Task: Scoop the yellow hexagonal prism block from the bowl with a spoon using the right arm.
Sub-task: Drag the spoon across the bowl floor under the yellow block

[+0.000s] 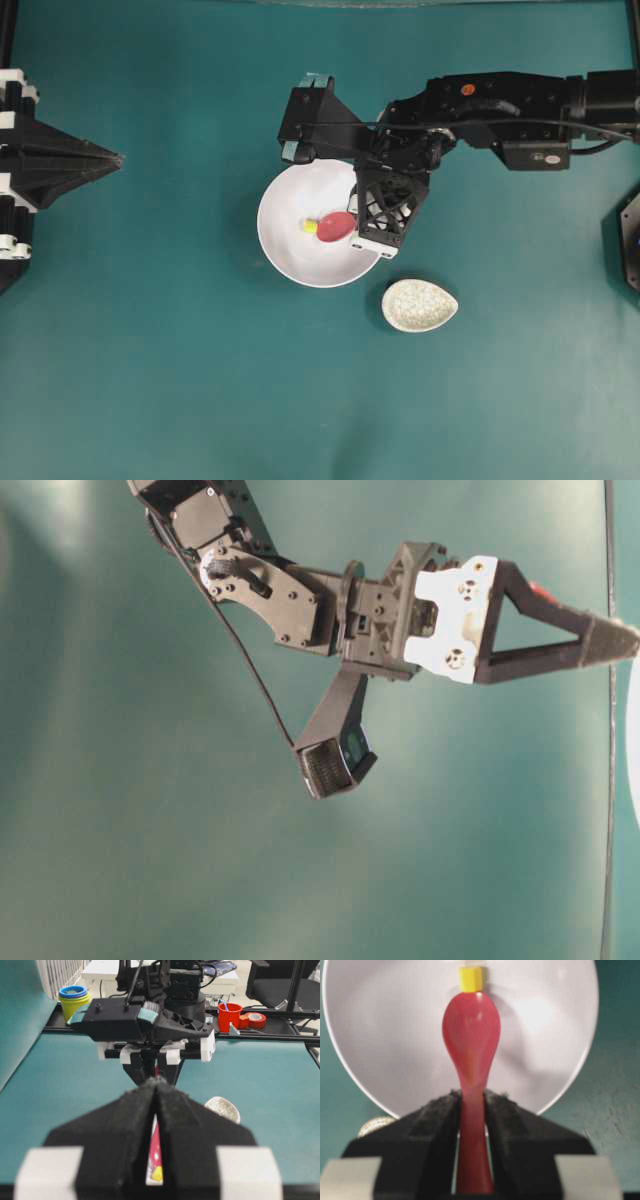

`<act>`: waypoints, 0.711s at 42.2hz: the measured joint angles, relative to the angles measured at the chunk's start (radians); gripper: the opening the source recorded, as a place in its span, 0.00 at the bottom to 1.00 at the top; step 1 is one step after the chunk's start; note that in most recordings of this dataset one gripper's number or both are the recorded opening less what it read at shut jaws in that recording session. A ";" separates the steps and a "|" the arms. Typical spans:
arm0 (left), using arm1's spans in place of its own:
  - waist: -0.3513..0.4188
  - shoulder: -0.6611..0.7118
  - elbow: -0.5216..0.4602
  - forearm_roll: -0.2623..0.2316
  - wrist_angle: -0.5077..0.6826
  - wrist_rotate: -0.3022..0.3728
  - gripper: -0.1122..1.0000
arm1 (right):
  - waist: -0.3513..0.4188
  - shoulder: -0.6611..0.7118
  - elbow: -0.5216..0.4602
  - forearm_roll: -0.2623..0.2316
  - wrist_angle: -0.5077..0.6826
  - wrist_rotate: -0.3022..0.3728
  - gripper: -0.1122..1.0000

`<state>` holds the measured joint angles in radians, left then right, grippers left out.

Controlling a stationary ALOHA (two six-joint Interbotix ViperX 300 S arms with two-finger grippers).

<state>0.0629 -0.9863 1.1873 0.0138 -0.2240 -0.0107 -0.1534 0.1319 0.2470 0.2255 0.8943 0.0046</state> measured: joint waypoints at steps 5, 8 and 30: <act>0.000 0.000 0.000 0.000 0.002 -0.003 0.10 | -0.002 0.009 -0.002 0.000 -0.023 -0.003 0.30; 0.000 0.000 0.000 0.000 0.000 -0.008 0.10 | 0.000 0.009 0.000 0.000 -0.041 -0.003 0.30; 0.000 0.000 0.000 0.000 0.000 -0.008 0.10 | 0.003 0.009 0.000 0.000 -0.138 -0.003 0.30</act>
<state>0.0629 -0.9863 1.1873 0.0138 -0.2240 -0.0184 -0.1503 0.1411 0.2470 0.2255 0.7563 0.0015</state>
